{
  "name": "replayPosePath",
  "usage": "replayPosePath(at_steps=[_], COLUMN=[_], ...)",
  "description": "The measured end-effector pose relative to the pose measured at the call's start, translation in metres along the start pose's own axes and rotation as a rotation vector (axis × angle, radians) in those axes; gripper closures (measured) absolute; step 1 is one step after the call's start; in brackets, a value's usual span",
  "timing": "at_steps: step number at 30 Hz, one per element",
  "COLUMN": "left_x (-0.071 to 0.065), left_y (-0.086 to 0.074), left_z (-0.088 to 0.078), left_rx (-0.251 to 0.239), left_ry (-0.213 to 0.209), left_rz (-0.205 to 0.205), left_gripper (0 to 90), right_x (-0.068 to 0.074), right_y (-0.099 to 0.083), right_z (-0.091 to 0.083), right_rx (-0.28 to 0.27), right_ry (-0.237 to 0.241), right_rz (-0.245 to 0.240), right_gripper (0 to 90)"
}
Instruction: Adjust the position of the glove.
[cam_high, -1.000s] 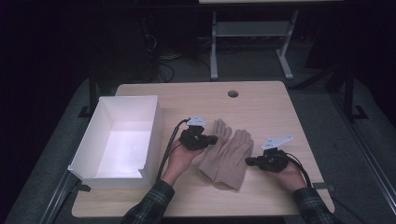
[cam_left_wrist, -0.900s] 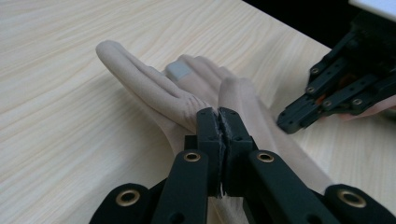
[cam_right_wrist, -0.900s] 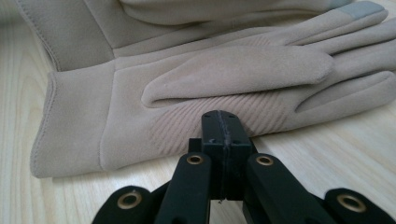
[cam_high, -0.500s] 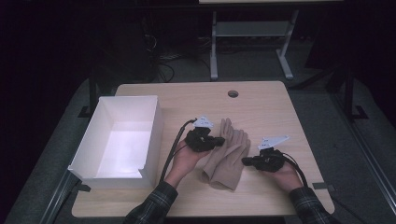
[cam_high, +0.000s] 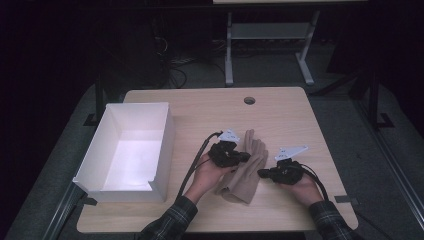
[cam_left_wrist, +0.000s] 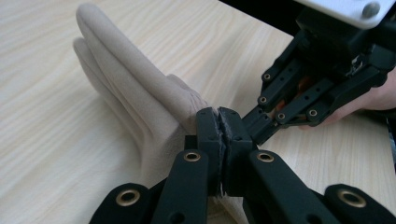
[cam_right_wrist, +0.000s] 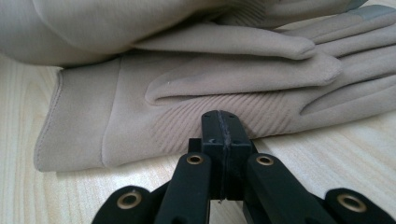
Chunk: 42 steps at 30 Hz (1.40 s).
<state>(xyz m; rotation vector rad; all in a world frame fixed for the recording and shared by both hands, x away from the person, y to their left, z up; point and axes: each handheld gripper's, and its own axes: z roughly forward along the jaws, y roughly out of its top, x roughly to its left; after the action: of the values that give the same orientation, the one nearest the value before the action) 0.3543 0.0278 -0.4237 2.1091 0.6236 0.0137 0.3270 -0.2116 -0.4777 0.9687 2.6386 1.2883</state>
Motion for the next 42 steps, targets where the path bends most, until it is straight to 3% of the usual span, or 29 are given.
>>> replayPosePath(at_steps=[16,31,35,38,42], left_x=[-0.016,-0.014,-0.016,-0.017,-0.02], left_y=[-0.006,-0.005,0.0,0.0,-0.01], left_z=[0.032,0.043,0.034,0.025,0.021], left_rx=[0.06,0.038,0.012,0.02,0.039], left_ry=[-0.023,-0.007,-0.01,-0.025,-0.038], left_rz=[0.041,0.007,0.016,0.02,0.016], left_gripper=[88.1,84.0,77.8,85.8,89.4], right_x=[0.0,0.0,-0.003,-0.01,-0.017], right_y=[-0.001,-0.002,-0.005,-0.008,-0.013], right_z=[0.0,-0.001,-0.008,-0.018,-0.032], right_rx=[0.005,0.008,0.015,-0.009,-0.058], right_ry=[-0.002,0.002,-0.023,-0.049,-0.12], right_rz=[-0.005,0.001,0.012,0.028,0.058], right_gripper=[89.7,89.2,82.9,78.1,61.1])
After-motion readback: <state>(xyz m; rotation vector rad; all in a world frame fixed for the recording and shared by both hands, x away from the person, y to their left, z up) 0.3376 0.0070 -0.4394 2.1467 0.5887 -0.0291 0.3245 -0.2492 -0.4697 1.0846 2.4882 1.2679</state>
